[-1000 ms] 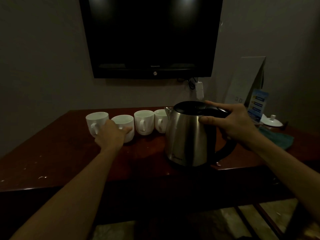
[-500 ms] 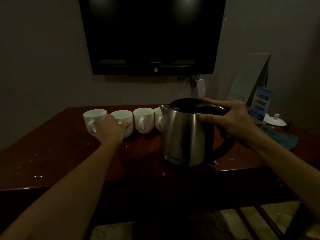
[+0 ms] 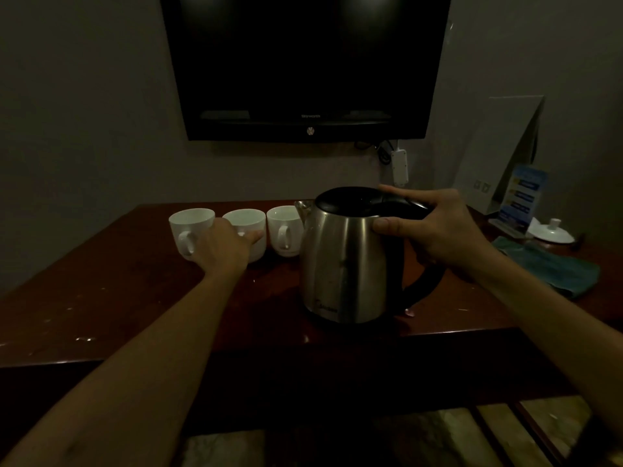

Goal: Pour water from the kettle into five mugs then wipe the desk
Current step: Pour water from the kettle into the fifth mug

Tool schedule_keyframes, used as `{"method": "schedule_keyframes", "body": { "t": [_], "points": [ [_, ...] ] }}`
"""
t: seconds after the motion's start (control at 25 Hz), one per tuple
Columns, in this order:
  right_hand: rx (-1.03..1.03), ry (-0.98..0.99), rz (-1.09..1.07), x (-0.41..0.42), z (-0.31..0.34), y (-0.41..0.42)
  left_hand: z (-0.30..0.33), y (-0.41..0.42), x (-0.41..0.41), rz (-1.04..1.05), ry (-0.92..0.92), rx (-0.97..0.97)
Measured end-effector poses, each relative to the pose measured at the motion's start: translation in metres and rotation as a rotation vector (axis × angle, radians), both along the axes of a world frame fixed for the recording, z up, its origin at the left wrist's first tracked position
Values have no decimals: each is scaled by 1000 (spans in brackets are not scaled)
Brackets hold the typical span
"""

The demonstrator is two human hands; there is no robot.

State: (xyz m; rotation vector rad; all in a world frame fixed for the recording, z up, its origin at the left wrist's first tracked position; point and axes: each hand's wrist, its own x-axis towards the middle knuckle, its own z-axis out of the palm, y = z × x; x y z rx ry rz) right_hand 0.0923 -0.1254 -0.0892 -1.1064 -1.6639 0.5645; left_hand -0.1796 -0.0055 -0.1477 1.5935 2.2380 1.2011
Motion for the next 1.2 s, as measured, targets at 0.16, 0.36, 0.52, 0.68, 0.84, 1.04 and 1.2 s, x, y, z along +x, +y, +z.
{"method": "schedule_keyframes", "body": {
  "t": [0.16, 0.36, 0.52, 0.68, 0.84, 1.04, 1.2],
  "points": [
    [-12, 12, 21, -6, 1, 1, 2, -7, 4, 2, 16, 26],
    [-7, 7, 15, -12, 2, 0, 5, -15, -9, 47, -11, 88],
    [2, 14, 11, -14, 2, -2, 2, -27, -30, 144, -67, 108],
    [-1, 20, 9, -16, 2, -2, -5, -26, -48, 177, -194, 64],
    [-14, 28, 4, -15, 0, 1, -6, -18, -53, 174, -324, 42],
    [-11, 17, -3, -15, 1, 2, -9, -2, -63, 130, -369, 53],
    [-8, 15, 3, -13, 0, 1, -9, -1, -62, 78, -372, 15]
  ]
}}
